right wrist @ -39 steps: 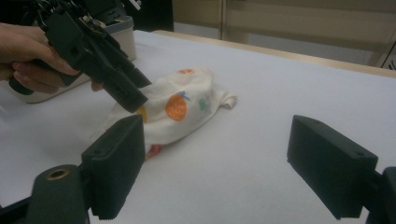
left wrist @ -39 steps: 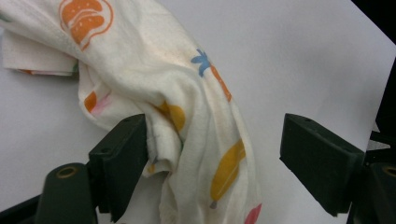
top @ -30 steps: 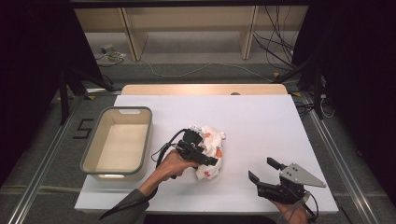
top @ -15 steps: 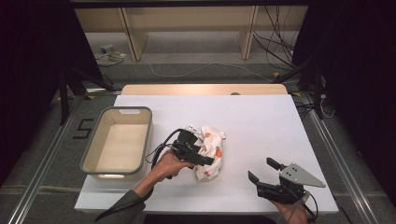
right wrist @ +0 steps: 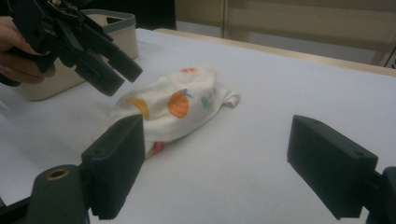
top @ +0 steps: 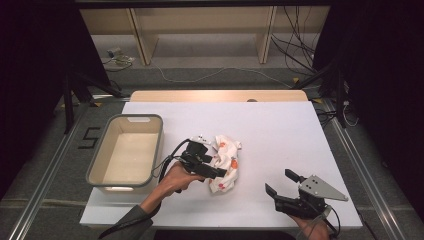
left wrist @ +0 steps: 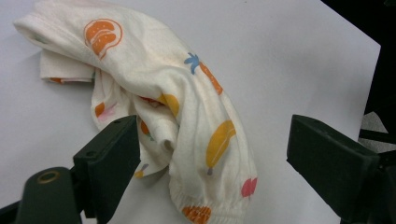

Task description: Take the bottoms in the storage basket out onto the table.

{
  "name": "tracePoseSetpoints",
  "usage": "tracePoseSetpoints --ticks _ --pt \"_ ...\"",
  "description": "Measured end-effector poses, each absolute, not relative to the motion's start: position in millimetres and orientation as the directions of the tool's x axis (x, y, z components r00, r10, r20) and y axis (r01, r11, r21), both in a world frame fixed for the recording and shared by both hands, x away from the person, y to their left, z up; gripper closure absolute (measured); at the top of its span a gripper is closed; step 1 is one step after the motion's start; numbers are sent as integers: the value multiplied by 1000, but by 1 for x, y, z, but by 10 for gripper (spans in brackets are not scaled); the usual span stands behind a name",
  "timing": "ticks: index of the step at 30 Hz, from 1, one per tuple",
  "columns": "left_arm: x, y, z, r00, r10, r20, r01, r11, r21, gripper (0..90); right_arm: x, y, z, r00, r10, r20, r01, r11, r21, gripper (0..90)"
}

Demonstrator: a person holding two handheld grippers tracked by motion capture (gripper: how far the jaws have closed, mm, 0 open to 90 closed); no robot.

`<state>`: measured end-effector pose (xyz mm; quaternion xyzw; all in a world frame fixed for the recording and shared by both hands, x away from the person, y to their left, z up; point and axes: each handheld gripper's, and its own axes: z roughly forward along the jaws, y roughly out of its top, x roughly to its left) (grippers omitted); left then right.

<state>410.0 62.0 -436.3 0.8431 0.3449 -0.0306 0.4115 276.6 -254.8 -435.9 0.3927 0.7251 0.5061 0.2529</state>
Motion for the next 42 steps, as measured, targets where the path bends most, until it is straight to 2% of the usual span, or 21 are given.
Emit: tracePoseSetpoints --ticks 42 --pt "387 82 -418 818 509 -269 473 -327 818 153 276 -253 -437 -573 819 27 312 188 931 200"
